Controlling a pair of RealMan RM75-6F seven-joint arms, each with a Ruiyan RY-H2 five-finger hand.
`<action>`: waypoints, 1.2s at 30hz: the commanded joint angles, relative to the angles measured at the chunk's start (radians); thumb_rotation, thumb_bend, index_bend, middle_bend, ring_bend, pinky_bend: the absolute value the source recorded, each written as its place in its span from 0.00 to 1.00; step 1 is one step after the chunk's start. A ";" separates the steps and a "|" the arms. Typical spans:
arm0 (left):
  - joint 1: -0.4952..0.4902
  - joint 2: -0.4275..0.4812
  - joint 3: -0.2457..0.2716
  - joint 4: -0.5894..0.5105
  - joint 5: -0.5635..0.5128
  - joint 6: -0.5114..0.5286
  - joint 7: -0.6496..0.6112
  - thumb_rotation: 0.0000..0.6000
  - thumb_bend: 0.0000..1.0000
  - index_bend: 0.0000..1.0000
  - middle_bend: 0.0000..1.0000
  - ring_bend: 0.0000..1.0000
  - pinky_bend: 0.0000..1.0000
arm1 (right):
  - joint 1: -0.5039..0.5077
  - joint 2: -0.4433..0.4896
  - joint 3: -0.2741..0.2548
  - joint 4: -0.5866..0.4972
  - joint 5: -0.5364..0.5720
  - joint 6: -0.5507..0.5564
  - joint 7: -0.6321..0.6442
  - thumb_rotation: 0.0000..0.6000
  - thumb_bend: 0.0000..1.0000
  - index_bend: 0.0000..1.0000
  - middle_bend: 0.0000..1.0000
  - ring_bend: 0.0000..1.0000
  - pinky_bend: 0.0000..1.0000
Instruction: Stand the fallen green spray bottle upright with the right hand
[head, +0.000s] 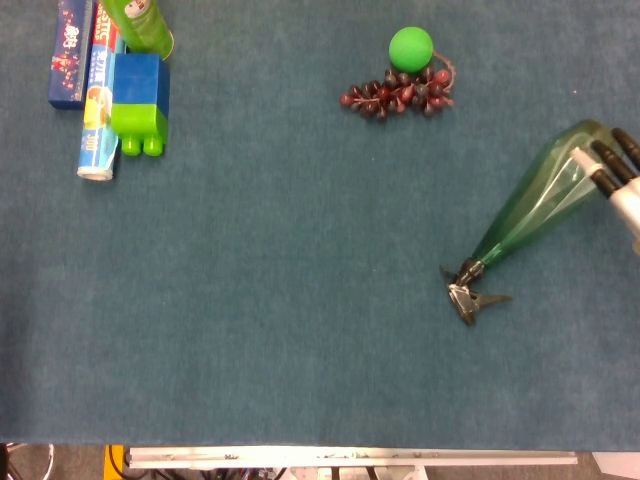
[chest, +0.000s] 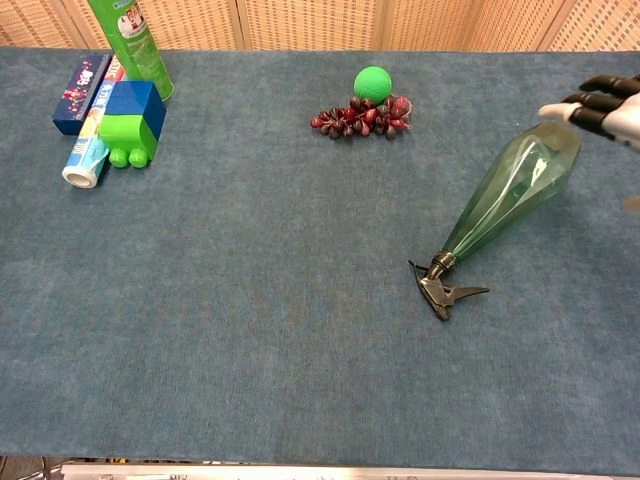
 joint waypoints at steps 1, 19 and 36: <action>0.000 0.002 0.000 -0.002 -0.003 -0.002 0.000 1.00 0.00 0.36 0.33 0.26 0.40 | 0.050 -0.036 0.003 -0.001 0.067 -0.058 -0.068 1.00 0.00 0.08 0.14 0.06 0.23; 0.000 0.009 -0.002 -0.012 -0.030 -0.004 0.030 1.00 0.00 0.38 0.34 0.26 0.41 | 0.231 -0.162 -0.050 0.024 0.357 -0.133 -0.405 1.00 0.00 0.08 0.14 0.06 0.23; -0.001 0.019 -0.004 -0.025 -0.049 -0.012 0.031 1.00 0.00 0.39 0.35 0.26 0.41 | 0.351 -0.280 -0.119 0.124 0.519 -0.117 -0.456 1.00 0.00 0.08 0.14 0.06 0.23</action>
